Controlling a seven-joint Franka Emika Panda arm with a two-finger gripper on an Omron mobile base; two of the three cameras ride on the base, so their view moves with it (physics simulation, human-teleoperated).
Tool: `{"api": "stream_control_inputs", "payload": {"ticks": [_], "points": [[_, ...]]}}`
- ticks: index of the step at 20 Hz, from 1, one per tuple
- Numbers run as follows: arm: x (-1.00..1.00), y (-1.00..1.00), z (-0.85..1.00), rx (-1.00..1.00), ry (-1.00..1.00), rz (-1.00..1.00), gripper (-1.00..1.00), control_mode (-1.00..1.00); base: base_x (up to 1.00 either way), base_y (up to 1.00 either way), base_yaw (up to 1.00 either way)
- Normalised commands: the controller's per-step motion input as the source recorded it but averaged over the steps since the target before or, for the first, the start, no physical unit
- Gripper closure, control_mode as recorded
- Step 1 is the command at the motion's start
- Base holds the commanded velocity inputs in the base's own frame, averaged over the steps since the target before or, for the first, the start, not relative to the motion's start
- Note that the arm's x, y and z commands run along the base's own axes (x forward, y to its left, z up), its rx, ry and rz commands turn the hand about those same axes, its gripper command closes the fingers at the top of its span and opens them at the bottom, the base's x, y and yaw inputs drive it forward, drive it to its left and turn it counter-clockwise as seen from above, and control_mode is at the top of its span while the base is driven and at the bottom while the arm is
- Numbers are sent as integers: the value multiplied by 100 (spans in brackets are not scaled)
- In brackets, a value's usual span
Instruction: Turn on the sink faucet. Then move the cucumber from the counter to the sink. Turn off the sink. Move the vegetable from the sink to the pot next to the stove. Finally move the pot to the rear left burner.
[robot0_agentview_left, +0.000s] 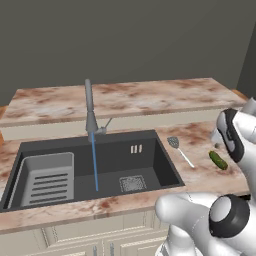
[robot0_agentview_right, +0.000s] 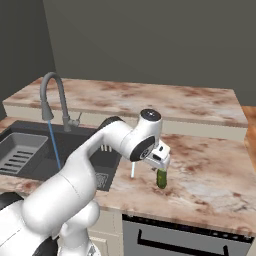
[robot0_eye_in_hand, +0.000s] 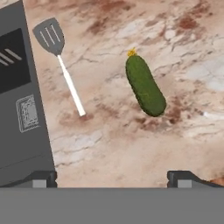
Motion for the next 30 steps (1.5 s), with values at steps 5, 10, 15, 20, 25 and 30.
{"api": "stream_control_inputs", "payload": {"ticks": [5,10,15,20,25,30], "points": [[24,-59,-20,0,1,0,-100,-100,0,0,0],[27,-55,-17,0,6,1,-100,-100,0,0,0],[46,-25,-25,0,9,15,-100,-100,0,0,0],[46,-10,-30,0,9,20,-100,-100,0,0,0],[20,-2,-29,0,0,17,-100,-100,0,0,0],[0,0,-28,-1,0,13,-100,-100,0,0,0]]}}
